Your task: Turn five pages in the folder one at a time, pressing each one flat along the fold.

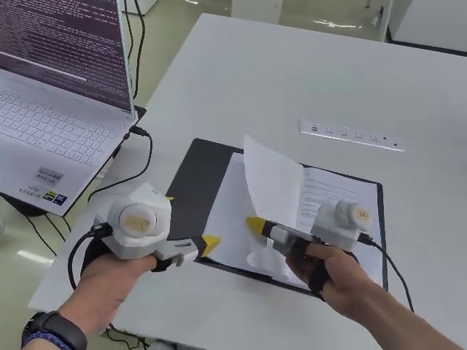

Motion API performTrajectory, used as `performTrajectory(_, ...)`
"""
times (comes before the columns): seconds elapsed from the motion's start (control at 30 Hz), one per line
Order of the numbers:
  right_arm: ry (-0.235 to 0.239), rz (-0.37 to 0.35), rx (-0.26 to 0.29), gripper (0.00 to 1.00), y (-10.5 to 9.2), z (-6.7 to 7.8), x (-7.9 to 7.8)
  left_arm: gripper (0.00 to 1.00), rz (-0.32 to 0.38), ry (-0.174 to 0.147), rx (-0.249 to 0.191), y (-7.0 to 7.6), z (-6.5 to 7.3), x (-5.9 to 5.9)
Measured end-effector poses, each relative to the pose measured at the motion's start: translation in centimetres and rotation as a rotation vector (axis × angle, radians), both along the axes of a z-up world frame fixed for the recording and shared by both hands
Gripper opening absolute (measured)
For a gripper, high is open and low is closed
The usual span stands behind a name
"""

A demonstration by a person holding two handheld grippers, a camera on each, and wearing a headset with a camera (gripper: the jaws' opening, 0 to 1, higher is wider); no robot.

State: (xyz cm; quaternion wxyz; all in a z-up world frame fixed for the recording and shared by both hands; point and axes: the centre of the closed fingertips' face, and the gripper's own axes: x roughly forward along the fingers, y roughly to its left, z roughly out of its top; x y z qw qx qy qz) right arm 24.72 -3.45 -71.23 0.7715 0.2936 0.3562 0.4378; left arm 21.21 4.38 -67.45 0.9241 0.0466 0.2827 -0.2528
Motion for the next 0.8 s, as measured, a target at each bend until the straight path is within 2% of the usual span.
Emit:
performTrajectory(0.4,0.044,0.04,-0.045,0.0,1.8,-2.4,0.3,0.68,0.016,0.007,-0.007,0.7,0.2,-1.0)
performTrajectory(0.67,0.102,0.005,-0.091,0.0,2.2,-5.1,0.9,0.66,0.026,0.029,-0.006,1.0,-0.8,-1.6)
performTrajectory(0.8,0.134,-0.015,-0.099,0.0,2.7,-6.0,0.9,0.66,0.028,0.044,-0.01,1.0,-1.3,-1.7)
